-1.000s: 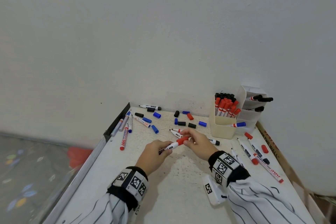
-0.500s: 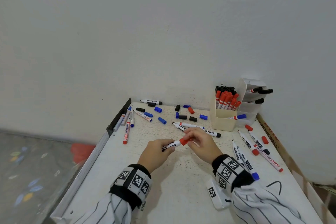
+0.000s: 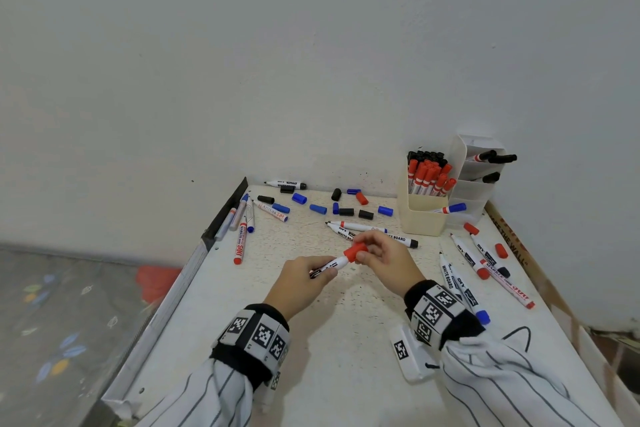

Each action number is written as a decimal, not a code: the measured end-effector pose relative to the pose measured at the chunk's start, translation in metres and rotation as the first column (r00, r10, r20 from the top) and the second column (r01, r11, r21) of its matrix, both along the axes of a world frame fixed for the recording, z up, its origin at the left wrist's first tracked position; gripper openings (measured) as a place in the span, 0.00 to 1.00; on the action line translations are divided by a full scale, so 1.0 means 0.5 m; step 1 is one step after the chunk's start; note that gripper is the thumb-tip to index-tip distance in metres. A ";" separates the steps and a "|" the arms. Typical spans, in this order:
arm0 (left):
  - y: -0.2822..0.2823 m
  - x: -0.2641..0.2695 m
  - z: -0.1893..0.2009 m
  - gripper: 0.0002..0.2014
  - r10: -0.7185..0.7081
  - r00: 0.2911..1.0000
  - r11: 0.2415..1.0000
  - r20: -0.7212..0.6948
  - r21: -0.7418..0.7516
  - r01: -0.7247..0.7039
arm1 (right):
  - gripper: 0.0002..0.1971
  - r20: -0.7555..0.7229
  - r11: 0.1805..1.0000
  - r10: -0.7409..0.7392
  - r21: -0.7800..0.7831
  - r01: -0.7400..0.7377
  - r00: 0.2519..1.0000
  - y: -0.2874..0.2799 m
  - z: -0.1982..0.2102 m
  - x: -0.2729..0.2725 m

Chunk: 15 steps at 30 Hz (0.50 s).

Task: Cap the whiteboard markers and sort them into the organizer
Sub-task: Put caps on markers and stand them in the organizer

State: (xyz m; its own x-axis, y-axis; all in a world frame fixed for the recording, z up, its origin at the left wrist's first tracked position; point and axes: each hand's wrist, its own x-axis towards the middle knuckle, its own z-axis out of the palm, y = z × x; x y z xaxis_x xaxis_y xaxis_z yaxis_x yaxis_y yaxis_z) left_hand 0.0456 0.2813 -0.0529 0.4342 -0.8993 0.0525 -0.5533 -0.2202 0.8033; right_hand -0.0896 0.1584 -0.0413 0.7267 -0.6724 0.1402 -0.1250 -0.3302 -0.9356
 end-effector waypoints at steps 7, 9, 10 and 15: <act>-0.007 -0.009 -0.002 0.14 0.025 1.000 0.999 -0.007 -0.022 -0.025 | 0.14 -0.027 0.999 -0.008 -0.043 0.007 1.000 -0.004 0.002 -0.007; -0.006 -0.009 0.001 0.14 0.048 0.999 0.998 -0.004 -0.040 -0.049 | 0.12 -0.014 1.000 -0.006 -0.015 0.006 1.000 -0.004 0.003 -0.011; -0.006 -0.009 0.002 0.15 0.051 0.999 0.998 0.006 -0.045 -0.050 | 0.12 -0.016 1.000 -0.003 -0.006 0.003 1.000 -0.003 0.002 -0.013; -0.008 -0.013 0.002 0.15 0.031 0.999 0.998 0.033 -0.050 -0.029 | 0.13 -0.018 1.000 0.024 0.001 -0.024 1.000 0.001 -0.001 -0.011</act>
State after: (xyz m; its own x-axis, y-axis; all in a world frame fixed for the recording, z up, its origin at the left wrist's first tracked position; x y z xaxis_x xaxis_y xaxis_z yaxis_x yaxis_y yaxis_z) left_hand 0.0393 0.2774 -0.0518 0.4579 -0.8819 0.1121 -0.5742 -0.1971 0.7946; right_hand -0.0951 0.1589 -0.0417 0.7448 -0.6551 0.1265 -0.1340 -0.3326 -0.9335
